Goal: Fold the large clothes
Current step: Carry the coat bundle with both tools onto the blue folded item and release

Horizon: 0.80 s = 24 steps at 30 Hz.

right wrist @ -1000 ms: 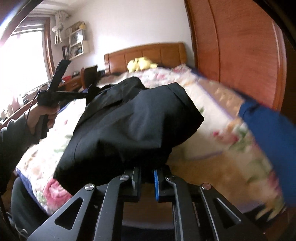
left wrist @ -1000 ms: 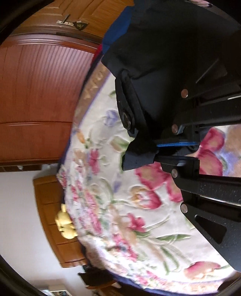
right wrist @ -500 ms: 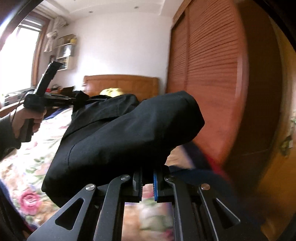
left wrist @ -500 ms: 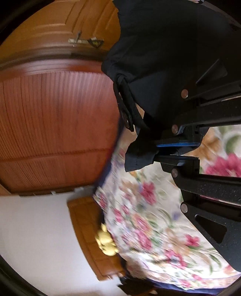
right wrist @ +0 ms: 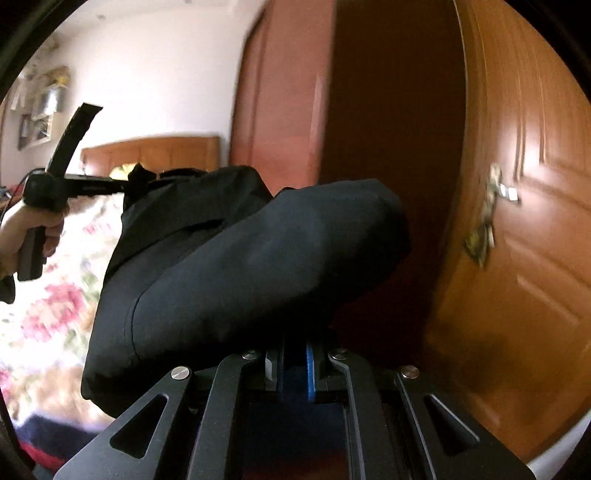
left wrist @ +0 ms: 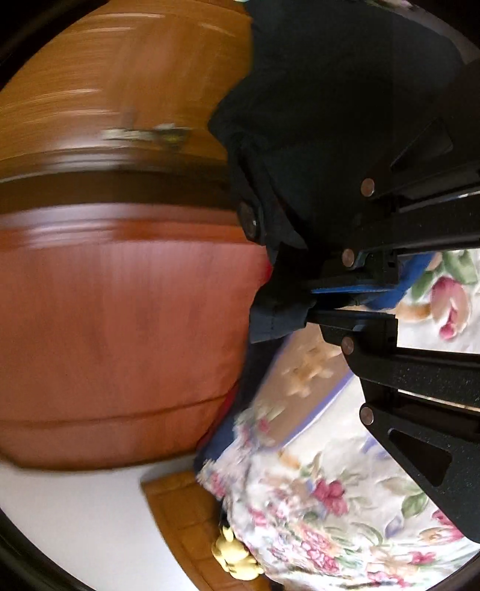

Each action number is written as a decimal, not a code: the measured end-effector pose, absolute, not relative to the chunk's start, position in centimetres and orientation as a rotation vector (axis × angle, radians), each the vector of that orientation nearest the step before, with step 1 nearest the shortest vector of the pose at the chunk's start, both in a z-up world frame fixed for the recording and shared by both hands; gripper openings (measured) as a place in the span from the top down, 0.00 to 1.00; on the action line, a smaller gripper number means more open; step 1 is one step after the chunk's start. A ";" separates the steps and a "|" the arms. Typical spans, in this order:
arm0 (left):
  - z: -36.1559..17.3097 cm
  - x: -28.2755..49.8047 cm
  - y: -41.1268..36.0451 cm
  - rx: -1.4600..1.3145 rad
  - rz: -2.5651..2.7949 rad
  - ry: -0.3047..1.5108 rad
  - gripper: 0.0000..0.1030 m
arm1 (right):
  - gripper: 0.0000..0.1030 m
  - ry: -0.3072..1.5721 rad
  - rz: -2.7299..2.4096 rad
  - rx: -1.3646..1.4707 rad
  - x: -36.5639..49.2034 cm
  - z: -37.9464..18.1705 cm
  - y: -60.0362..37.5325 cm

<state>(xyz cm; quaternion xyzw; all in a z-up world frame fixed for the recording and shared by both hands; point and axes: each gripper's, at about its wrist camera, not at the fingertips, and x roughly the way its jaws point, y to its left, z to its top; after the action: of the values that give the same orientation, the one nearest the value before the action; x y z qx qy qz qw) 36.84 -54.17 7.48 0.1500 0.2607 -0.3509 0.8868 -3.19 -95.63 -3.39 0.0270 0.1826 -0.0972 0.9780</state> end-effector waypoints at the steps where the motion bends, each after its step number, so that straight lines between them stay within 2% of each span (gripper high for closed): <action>1: 5.9 37.2 -55.1 0.346 -0.731 0.577 0.92 | 0.92 0.407 -0.194 0.052 -2.7 -4.8 -95.8; 4: 1.8 38.0 -55.7 0.382 -0.696 0.626 0.92 | 0.92 0.481 -0.202 0.074 -1.2 -7.7 -96.6; 9: -0.1 38.7 -53.3 0.356 -0.700 0.670 0.90 | 0.90 0.524 -0.226 0.076 1.1 -8.2 -96.4; 13: -0.3 38.4 -53.0 0.391 -0.712 0.695 0.82 | 0.79 0.488 -0.271 0.085 -0.1 -7.4 -95.5; 15: -0.3 38.3 -52.2 0.383 -0.731 0.697 0.71 | 0.71 0.471 -0.281 0.088 -0.3 -6.7 -94.9; 17: -0.6 37.9 -51.3 0.378 -0.750 0.699 0.69 | 0.58 0.444 -0.288 0.090 -1.6 -5.9 -94.1; 24: -1.4 34.5 -48.3 0.363 -0.829 0.680 0.66 | 0.46 0.329 -0.296 0.070 -3.4 -1.0 -91.2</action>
<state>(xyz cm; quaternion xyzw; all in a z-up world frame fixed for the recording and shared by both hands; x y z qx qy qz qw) 34.53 -48.28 -1.44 0.1719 0.3221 -0.3925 0.8442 -3.40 -91.20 -1.04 0.0346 0.1631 -0.1467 0.9750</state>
